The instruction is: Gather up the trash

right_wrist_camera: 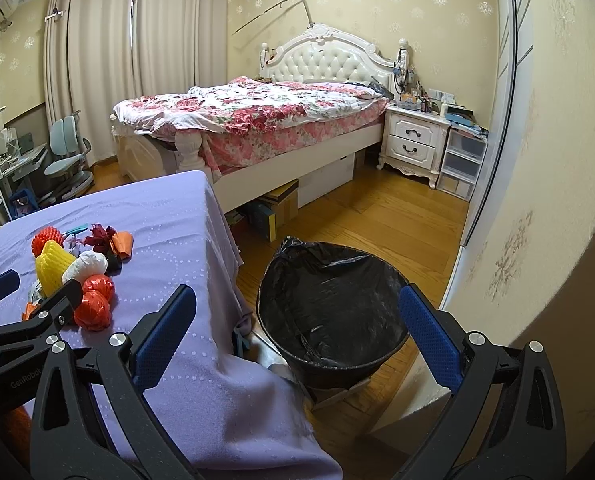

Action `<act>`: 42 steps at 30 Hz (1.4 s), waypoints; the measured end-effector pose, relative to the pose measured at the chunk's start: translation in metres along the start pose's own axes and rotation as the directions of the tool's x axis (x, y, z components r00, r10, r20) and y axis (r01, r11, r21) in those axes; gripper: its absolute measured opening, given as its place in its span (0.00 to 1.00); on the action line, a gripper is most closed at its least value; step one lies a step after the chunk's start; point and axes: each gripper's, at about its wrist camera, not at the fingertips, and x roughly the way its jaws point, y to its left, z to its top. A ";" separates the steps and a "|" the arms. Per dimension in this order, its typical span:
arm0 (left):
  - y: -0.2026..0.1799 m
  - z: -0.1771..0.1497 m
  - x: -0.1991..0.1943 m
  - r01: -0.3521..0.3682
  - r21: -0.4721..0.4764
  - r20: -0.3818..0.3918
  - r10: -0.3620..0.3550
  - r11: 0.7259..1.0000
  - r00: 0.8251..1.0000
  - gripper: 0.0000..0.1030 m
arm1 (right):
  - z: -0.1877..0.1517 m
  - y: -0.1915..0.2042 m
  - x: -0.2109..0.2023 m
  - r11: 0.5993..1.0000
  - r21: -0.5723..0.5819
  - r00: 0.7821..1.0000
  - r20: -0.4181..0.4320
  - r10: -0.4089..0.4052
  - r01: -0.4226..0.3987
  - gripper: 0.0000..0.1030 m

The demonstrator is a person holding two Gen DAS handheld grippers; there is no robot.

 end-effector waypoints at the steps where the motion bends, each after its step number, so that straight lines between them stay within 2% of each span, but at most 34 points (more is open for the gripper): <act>1: 0.001 -0.003 0.000 0.000 -0.001 0.000 0.000 1.000 1.000 0.94 | 0.000 0.000 0.000 1.000 0.000 1.000 0.000 0.000 0.000 0.96; 20: -0.001 0.001 0.001 -0.002 0.003 -0.006 0.002 1.000 1.000 0.94 | 0.000 0.000 0.000 1.000 0.000 1.000 -0.002 0.001 -0.001 0.96; 30: 0.005 -0.027 0.009 -0.001 0.003 -0.020 0.001 1.000 1.000 0.94 | -0.001 -0.001 0.000 1.000 0.000 1.000 -0.005 0.001 -0.001 0.96; 36: 0.002 -0.021 0.009 0.001 0.004 -0.021 0.000 1.000 1.000 0.94 | -0.003 -0.002 0.000 1.000 0.000 1.000 -0.007 0.002 -0.002 0.96; 42: 0.014 -0.029 -0.003 -0.003 -0.002 -0.012 0.003 1.000 1.000 0.94 | -0.014 0.008 0.006 1.000 -0.016 1.000 -0.026 0.018 -0.018 0.96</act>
